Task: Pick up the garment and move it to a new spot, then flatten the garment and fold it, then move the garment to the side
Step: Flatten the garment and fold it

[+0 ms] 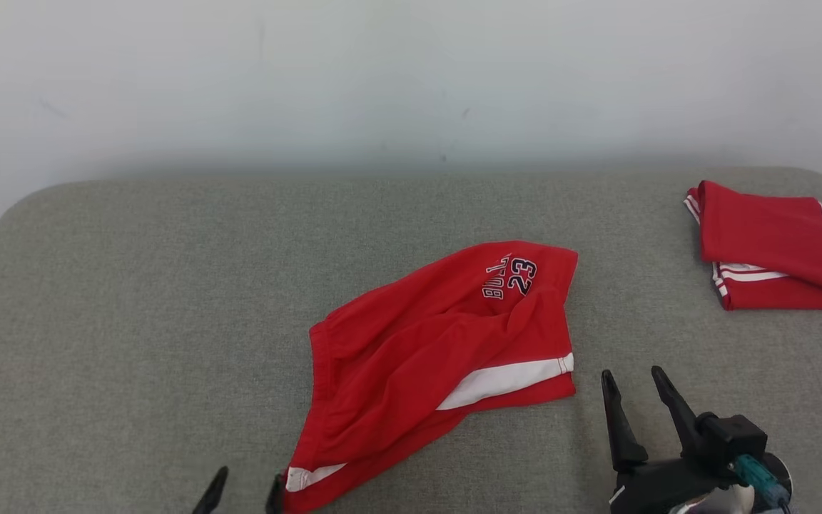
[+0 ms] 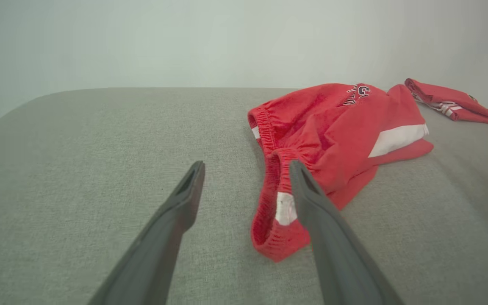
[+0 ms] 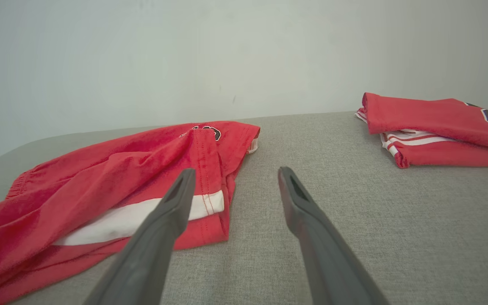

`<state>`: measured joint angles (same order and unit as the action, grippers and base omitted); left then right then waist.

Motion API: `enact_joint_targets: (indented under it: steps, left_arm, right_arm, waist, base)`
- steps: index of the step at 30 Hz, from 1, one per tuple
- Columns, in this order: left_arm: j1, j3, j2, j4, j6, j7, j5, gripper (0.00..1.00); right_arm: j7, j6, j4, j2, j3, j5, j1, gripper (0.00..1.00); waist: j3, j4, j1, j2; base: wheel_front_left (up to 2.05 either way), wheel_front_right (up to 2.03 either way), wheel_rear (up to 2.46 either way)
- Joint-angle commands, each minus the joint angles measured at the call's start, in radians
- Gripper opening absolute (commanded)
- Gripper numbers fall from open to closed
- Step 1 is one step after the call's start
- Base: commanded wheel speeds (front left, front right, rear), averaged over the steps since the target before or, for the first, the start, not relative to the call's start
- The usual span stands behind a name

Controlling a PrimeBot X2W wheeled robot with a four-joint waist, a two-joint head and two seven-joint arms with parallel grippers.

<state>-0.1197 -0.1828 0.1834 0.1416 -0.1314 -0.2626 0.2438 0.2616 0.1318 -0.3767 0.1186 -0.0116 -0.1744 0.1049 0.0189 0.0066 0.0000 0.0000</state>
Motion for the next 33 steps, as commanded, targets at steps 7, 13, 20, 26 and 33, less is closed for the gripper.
enact_joint_targets:
  steps: [7,13,20,26,33]
  left_arm:
    - [0.103,-0.150,0.056,0.120,0.002,-0.003,0.069,1.00]
    - [0.189,-0.206,0.074,0.203,0.002,-0.003,0.120,1.00]
    - [0.265,-0.274,0.084,0.258,0.002,-0.003,0.165,1.00]
    - [0.307,-0.317,0.086,0.299,0.002,-0.003,0.202,0.85]
    - [0.318,-0.331,0.082,0.302,0.002,-0.003,0.232,0.00]
  right_arm:
    - [0.004,-0.003,-0.134,0.020,-0.027,-0.002,0.120,1.00]
    - [0.004,-0.003,-0.245,0.020,-0.054,-0.009,0.202,1.00]
    - [0.004,-0.003,-0.320,0.014,-0.071,-0.018,0.256,1.00]
    - [0.004,-0.003,-0.362,0.007,-0.082,-0.027,0.284,0.48]
    - [0.004,-0.003,-0.357,0.008,-0.088,-0.043,0.267,0.00]
  waist:
    - [0.059,0.024,0.0000,0.0000]
    - [0.088,0.035,0.0000,0.0000]
    - [0.112,0.047,0.0000,0.0000]
    - [0.130,0.052,0.0000,0.0000]
    - [0.119,0.050,0.0000,0.0000]
  base:
    - [0.00,0.00,0.00]
    - [0.00,0.00,0.00]
    - [0.00,0.00,0.00]
    - [0.00,0.00,0.00]
    - [0.00,0.00,0.00]
